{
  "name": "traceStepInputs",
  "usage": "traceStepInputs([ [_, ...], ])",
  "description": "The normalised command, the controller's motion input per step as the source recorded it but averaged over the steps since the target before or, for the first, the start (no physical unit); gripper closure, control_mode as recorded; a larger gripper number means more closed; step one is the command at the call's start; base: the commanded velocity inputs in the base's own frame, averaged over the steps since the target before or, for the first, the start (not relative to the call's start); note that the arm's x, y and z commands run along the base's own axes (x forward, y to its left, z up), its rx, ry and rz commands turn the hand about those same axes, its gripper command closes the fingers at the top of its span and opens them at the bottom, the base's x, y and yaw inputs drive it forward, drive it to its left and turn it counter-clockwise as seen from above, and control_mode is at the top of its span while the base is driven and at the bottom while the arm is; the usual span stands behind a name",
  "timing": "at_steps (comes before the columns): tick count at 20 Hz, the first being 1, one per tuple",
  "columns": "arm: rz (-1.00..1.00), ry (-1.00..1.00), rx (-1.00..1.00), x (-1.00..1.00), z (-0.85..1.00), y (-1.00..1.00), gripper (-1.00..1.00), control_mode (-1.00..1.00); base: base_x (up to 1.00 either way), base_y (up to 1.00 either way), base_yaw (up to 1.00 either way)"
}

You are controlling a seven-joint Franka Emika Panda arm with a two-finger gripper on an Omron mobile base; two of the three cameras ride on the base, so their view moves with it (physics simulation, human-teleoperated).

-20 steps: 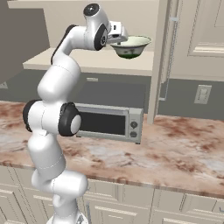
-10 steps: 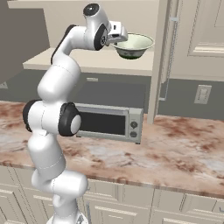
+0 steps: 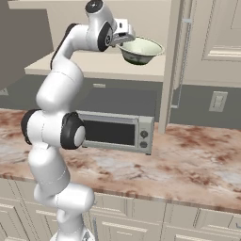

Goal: Move the bowls from the cabinet to the plates on the dining table.

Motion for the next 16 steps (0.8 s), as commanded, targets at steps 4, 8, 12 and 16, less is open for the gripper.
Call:
traceStepInputs([
  [4, 0.08, 0.0, -0.12, -0.41, 0.01, 0.0, 1.0, -1.0, 0.0, 0.0, 0.0],
  [8, 0.12, 0.0, -0.15, -0.34, 0.0, 0.0, 1.0, -1.0, 0.0, 0.0, 0.0],
  [12, 0.12, 0.0, -0.1, -0.46, 0.0, 0.24, 1.0, -1.0, 0.0, 0.0, 0.0],
  [16, 0.07, -0.04, -0.08, -0.51, 0.06, 0.59, 1.0, -1.0, 0.0, 0.0, 0.0],
])
